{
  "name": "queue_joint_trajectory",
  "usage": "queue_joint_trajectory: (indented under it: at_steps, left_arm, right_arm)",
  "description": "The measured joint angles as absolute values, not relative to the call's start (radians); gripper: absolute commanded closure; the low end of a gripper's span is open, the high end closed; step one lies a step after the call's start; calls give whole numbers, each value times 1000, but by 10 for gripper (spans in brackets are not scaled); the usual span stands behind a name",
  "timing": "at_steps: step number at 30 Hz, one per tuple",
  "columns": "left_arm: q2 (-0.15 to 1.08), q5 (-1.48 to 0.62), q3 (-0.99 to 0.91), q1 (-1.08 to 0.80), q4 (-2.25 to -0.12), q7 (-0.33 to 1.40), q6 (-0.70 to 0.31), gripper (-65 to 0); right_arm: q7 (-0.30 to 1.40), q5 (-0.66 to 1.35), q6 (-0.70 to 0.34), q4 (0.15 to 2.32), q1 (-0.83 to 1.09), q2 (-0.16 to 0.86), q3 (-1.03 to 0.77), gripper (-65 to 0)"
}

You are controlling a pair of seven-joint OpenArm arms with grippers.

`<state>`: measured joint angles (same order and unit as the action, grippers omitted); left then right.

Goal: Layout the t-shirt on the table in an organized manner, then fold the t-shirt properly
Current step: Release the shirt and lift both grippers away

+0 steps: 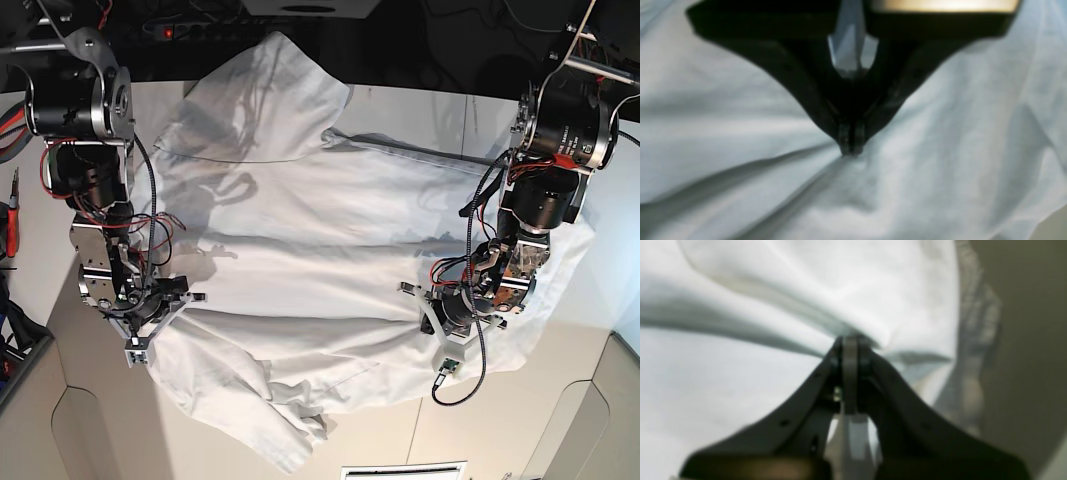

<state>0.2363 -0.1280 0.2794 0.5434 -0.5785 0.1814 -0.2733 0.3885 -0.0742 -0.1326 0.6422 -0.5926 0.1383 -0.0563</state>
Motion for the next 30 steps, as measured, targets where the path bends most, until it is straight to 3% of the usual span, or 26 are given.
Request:
queue_joint_trajectory:
  at_steps: [6,12,16,21,23,25,29,30]
  left_arm:
    - [247,-59,279,544,-578,174,-155,0]
    - [287,-78,279,544,-575,149,-136,0]
    - [306,-144,274,542,-675,195,-198,0]
    - [356,-193,243,547,-880,312,-373,-1]
    - [369,-192,236,549,-955,366,-406,-131]
    - [380,-195,236,548,-1009,400,-406,-204]
    - [419,-195,236,548,-1041,427,-316,-207]
    - [435,-196,236,546,-1040,427,-314,-207]
  right_arm:
    - [390,-106,-80,641,-611,152,-57,0]
    - [387,-105,-75,640,-585,152,-57,0]
    - [398,-106,-78,675,-580,164,-57,0]
    - [455,-75,-76,875,-517,171,-57,0]
    - [507,-39,-78,982,-465,169,-57,0]
    - [569,-25,-108,1093,-399,168,-57,0]
    - [671,86,-230,1314,-237,169,-88,0]
    - [686,131,-260,1365,-194,169,-105,-30]
